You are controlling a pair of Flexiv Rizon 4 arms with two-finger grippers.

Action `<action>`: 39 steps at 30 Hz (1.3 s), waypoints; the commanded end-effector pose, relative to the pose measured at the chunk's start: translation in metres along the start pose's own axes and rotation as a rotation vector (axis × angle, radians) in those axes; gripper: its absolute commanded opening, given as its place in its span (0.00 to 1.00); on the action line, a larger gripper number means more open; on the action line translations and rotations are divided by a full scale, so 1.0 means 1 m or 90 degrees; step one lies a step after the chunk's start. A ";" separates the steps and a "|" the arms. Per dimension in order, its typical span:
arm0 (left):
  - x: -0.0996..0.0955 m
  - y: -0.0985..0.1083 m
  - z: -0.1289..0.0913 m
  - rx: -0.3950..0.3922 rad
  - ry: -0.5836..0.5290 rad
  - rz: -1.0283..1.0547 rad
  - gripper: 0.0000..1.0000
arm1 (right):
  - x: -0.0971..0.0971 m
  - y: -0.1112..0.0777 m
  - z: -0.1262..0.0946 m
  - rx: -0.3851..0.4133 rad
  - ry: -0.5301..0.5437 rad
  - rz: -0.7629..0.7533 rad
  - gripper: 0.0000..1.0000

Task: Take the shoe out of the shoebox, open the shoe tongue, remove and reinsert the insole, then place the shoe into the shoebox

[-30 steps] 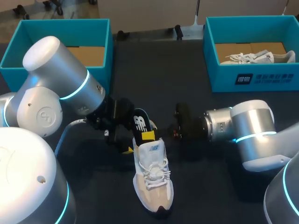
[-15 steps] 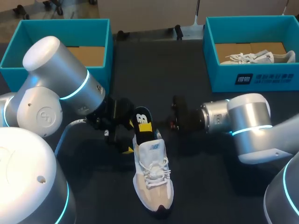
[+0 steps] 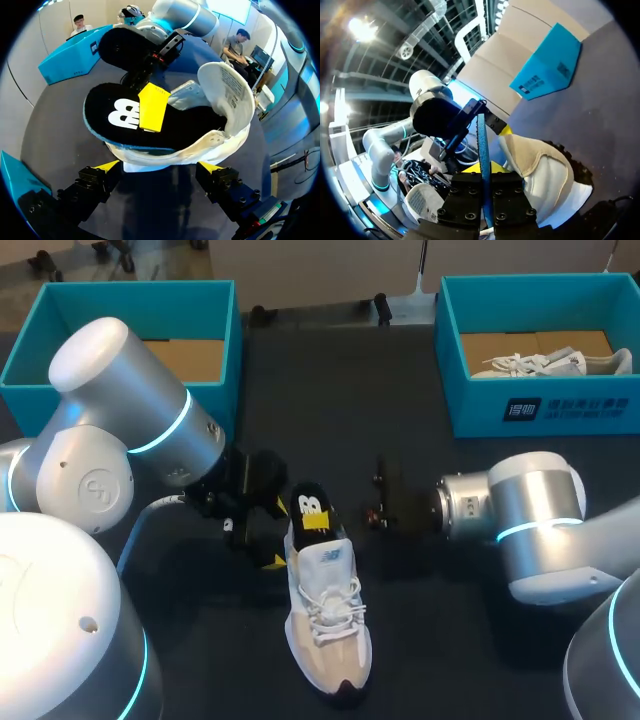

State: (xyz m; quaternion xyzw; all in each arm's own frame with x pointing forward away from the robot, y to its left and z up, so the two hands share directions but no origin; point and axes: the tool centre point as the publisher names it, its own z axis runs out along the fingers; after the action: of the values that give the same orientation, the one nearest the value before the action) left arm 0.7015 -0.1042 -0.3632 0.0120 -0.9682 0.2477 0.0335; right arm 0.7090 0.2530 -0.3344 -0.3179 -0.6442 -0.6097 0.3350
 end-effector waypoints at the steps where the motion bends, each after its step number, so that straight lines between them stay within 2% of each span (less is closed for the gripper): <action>1: 0.001 0.000 0.000 -0.001 -0.001 0.000 1.00 | 0.003 -0.010 -0.002 0.000 -0.010 0.014 0.00; 6: 0.001 0.000 0.000 -0.001 -0.001 0.000 1.00 | 0.002 -0.019 -0.005 -0.005 -0.017 0.031 0.00; 12: 0.001 0.000 0.000 -0.001 -0.001 0.000 1.00 | 0.008 -0.019 -0.003 0.000 -0.012 0.007 0.00; 13: 0.001 0.000 0.000 -0.001 -0.001 0.000 1.00 | 0.009 -0.019 -0.002 0.000 -0.010 -0.001 0.08; 15: 0.001 0.000 0.000 -0.001 -0.001 0.000 1.00 | 0.012 -0.016 -0.001 0.001 -0.009 -0.017 0.37; 16: 0.001 0.000 0.000 -0.001 -0.001 0.000 1.00 | 0.014 -0.013 0.000 0.002 -0.006 -0.028 0.44; 17: 0.001 0.000 0.000 -0.001 -0.001 0.000 1.00 | 0.015 -0.012 0.000 0.003 -0.006 -0.034 0.45; 29: 0.001 0.000 0.000 -0.001 -0.001 0.000 1.00 | 0.014 0.008 0.007 0.018 0.009 -0.069 0.38; 30: 0.001 0.000 0.000 -0.001 -0.001 0.000 1.00 | 0.014 0.010 0.007 0.018 0.009 -0.070 0.34; 31: 0.001 0.000 0.000 -0.001 -0.001 0.000 1.00 | 0.013 0.011 0.008 0.018 0.009 -0.070 0.24; 32: 0.001 0.000 0.000 -0.001 -0.001 0.000 1.00 | 0.012 0.012 0.007 0.017 0.009 -0.070 0.07; 33: 0.001 0.000 0.000 -0.001 -0.001 0.000 1.00 | 0.011 0.013 0.007 0.015 0.008 -0.066 0.00; 39: 0.001 0.000 0.000 -0.001 -0.001 0.000 1.00 | 0.004 0.010 0.005 0.013 -0.001 -0.035 0.00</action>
State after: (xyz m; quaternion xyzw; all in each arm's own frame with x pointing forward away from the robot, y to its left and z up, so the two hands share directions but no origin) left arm 0.7015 -0.1042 -0.3632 0.0120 -0.9682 0.2477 0.0335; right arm 0.7152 0.2583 -0.3222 -0.2959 -0.6587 -0.6143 0.3181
